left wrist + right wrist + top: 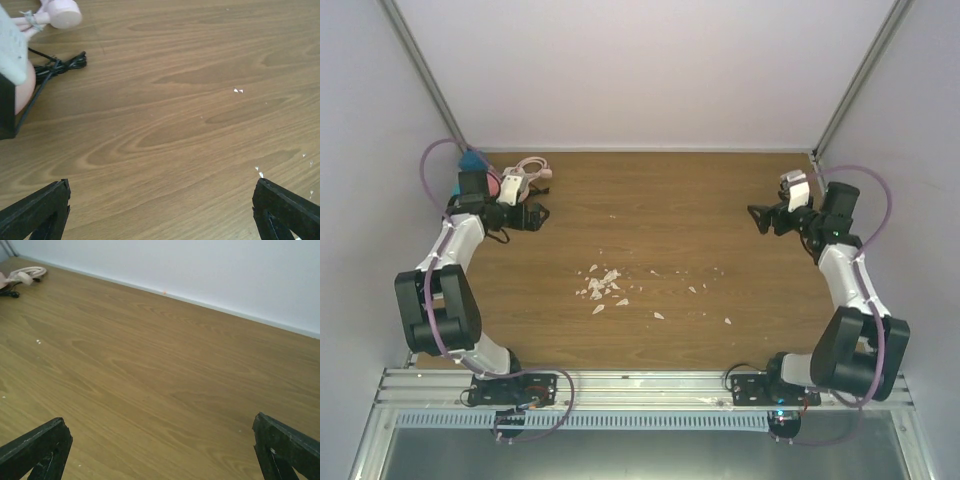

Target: Pull the plug off the socket

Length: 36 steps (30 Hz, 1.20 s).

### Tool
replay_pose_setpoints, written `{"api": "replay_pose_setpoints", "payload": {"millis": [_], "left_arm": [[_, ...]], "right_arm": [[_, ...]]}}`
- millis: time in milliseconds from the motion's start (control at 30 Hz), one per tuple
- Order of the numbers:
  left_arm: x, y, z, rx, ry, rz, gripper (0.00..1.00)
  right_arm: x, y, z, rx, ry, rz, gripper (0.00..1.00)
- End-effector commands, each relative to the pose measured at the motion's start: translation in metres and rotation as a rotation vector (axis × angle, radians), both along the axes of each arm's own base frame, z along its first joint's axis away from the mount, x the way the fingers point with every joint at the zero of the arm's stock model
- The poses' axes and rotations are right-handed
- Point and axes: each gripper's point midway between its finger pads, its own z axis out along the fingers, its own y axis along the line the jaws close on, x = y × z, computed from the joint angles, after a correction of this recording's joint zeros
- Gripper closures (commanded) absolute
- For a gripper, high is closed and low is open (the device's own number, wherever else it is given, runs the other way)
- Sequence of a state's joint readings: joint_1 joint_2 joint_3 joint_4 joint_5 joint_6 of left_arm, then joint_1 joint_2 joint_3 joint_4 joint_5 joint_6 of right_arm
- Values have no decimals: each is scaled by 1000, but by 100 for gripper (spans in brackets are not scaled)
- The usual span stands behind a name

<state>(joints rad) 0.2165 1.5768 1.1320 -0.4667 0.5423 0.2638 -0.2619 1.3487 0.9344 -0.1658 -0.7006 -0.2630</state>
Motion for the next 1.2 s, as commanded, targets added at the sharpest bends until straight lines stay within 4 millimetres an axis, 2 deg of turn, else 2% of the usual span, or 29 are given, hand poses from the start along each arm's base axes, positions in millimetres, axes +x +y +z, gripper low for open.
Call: {"api": "replay_pose_setpoints", "payload": {"millis": [0, 133, 300, 467, 633, 900, 1167], "left_arm": [[10, -7, 21, 92, -129, 9, 1], [12, -19, 28, 125, -161, -31, 1], [23, -23, 40, 164, -200, -55, 1], [44, -19, 54, 194, -229, -46, 1], [75, -11, 66, 191, -246, 3, 1], [118, 15, 49, 229, -206, 114, 1], [157, 63, 30, 249, -149, 202, 3]], "right_arm": [[-11, 14, 10, -26, -77, 18, 0], [-22, 26, 11, -30, -91, 53, 0], [-29, 34, 17, -45, -115, 86, 1], [-32, 38, 22, -52, -129, 105, 0], [-32, 39, 22, -59, -131, 112, 0], [-33, 39, 24, -66, -137, 122, 0], [-34, 41, 23, -63, -130, 138, 0]]}}
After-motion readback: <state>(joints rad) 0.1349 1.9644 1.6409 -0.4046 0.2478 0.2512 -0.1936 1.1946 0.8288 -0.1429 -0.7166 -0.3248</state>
